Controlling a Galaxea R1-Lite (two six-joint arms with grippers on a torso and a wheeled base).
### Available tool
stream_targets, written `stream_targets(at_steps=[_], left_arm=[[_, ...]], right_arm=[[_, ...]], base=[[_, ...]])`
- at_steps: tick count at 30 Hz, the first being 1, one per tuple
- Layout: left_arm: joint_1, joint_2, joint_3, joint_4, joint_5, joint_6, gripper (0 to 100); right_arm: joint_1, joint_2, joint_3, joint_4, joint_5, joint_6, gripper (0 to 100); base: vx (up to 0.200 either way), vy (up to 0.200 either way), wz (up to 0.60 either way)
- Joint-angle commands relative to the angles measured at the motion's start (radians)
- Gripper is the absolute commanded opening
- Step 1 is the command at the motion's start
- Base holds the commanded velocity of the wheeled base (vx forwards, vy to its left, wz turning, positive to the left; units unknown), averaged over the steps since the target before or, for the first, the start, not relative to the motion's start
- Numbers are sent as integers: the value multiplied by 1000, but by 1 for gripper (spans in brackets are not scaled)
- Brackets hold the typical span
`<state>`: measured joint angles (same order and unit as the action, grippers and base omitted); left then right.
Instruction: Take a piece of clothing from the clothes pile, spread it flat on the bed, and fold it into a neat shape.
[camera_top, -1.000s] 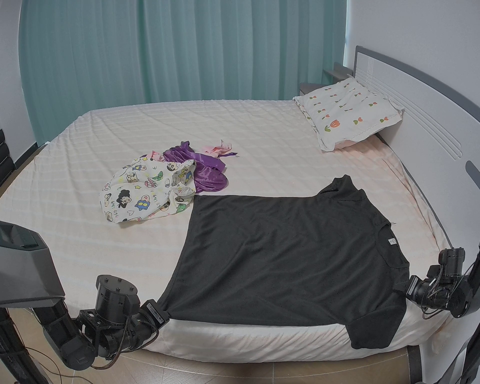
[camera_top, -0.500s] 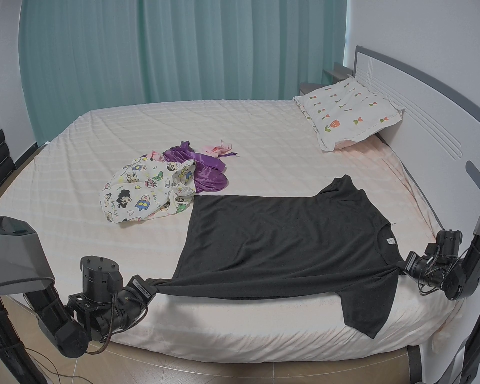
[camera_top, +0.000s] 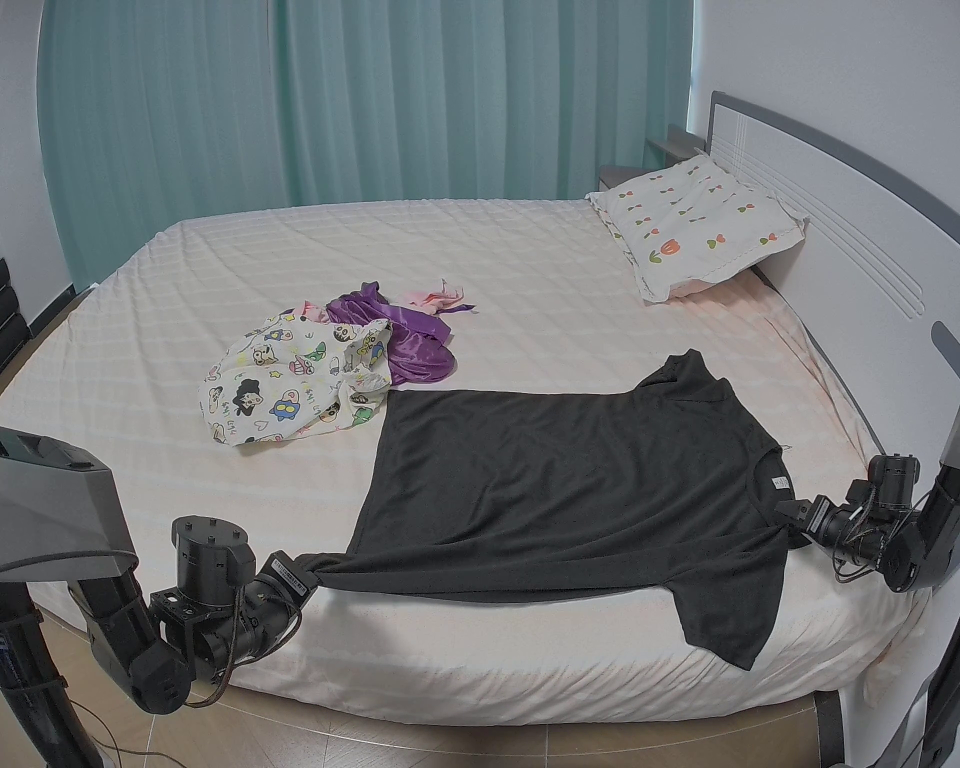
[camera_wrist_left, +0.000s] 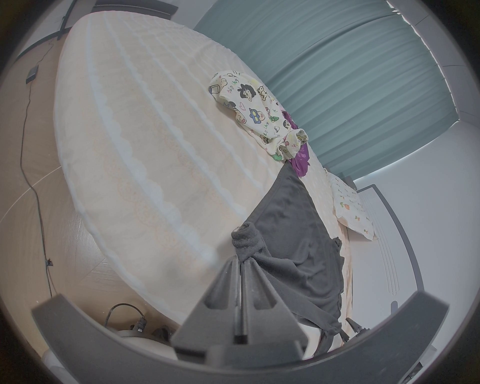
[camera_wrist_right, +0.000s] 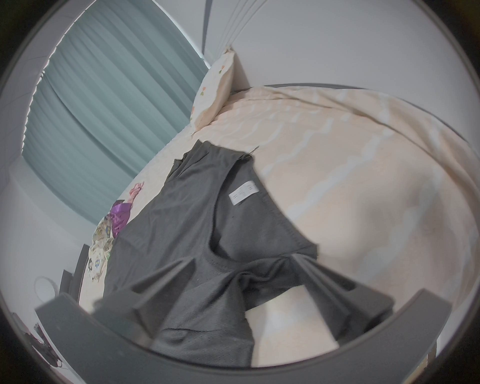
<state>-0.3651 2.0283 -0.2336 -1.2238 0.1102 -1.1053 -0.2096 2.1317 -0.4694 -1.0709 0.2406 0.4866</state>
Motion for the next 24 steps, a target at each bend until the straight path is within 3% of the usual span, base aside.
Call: stream_targets(at_steps=[1,6,14,18,24], left_arm=[[-5,20,5,-5,-1,-1,0],[-8,12,13,-5,0,-2,0],[-8,12,25,-5,-1,-13,0],[-9,13,31,-5,-1,-16,0],[-9,12,34,-5,-1,-18,0]], right_arm=[[-50,-73,40,8,5,10,100],[-40,-188,167,5,12,67,100],[90,-236,410,-4,23,124,100],[134,-228,466,-3,28,127,100],[220,-194,469,2,22,199,100]], base=[[0,0,0],[0,0,0],[0,0,0],[0,0,0],[0,0,0]])
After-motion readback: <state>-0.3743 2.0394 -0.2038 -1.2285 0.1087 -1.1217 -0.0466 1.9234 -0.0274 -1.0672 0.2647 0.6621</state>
